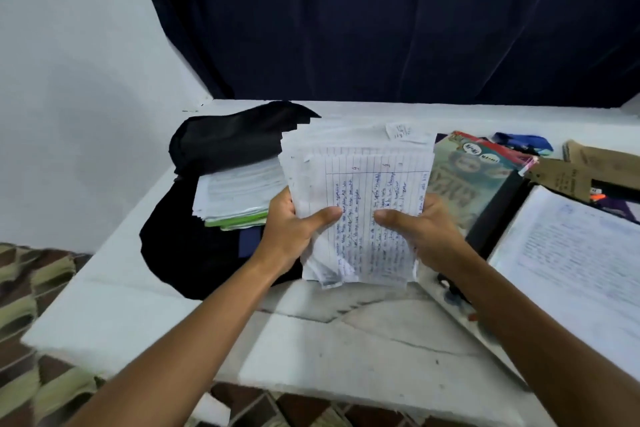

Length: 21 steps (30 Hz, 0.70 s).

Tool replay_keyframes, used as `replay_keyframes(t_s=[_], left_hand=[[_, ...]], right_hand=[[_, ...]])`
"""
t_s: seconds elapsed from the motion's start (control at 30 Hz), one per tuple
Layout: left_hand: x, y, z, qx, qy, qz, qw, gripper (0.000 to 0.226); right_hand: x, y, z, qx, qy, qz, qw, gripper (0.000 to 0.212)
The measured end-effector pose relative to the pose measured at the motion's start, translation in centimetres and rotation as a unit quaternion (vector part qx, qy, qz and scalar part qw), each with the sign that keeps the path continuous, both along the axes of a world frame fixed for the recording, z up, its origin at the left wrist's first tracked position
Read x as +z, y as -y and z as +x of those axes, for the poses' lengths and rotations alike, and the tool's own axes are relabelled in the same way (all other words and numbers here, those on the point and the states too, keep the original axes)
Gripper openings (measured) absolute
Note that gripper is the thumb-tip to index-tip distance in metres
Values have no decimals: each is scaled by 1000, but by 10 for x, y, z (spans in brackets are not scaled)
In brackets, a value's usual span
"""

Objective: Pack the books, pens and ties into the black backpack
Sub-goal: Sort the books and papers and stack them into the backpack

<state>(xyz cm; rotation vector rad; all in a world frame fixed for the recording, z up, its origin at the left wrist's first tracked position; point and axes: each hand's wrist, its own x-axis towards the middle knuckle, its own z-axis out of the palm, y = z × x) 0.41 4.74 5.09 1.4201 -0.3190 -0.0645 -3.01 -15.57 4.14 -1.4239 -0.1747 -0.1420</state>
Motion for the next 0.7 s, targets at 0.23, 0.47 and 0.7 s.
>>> replay_keyframes(t_s=[0.23,0.47,0.7], left_hand=[[-19,-33,-46,-45,-20,-14,999,32],[4,-44,-47,-23,55,4,998,37],[-4,-44,-48,-34,29,38,998,32]], right_hand=[[-13,-29,-56,-8,-15,-23,1000,30],[13,-37,-69,-24,28,27,999,27],[9,-43,-77,-5,11,13,1000,27]])
